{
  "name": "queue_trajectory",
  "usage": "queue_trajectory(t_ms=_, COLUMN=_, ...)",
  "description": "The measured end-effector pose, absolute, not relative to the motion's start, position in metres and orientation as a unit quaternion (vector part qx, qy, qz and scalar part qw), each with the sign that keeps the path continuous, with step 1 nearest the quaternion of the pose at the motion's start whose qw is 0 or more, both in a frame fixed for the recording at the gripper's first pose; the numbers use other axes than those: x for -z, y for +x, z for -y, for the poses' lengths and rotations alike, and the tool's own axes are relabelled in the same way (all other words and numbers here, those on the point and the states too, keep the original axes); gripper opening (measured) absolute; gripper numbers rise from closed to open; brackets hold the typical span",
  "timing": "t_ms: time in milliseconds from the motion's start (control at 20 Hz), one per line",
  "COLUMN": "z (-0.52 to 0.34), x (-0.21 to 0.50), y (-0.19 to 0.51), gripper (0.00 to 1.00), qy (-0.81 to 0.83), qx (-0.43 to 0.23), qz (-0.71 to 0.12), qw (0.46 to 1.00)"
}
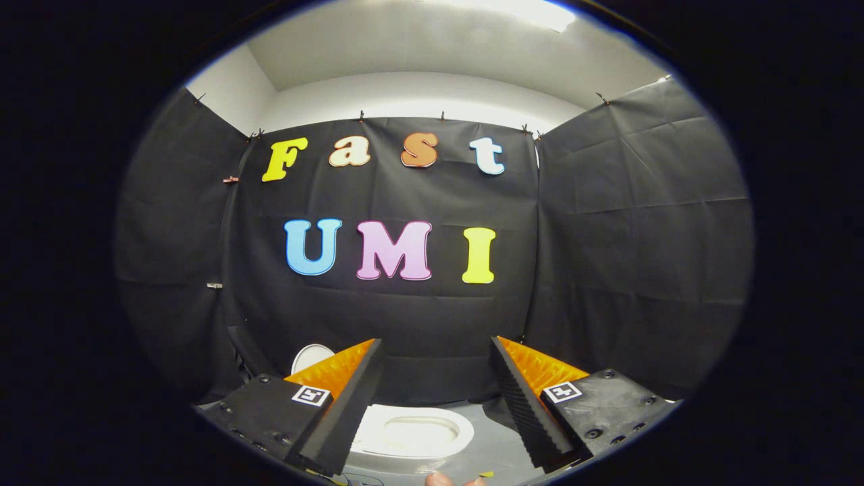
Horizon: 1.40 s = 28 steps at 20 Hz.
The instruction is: Open the toilet lid.
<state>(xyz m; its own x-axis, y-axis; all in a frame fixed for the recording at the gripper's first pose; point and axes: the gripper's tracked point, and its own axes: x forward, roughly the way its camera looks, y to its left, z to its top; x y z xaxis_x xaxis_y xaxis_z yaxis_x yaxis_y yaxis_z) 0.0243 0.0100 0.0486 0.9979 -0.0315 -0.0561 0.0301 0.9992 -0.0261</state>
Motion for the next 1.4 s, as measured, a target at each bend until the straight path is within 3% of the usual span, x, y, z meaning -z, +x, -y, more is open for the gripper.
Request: queue_trajectory(t_ms=1400, z=-0.023, x=-0.052, y=0.021, gripper=0.99, qy=0.012, qx=0.017, qz=-0.025, qw=0.999)
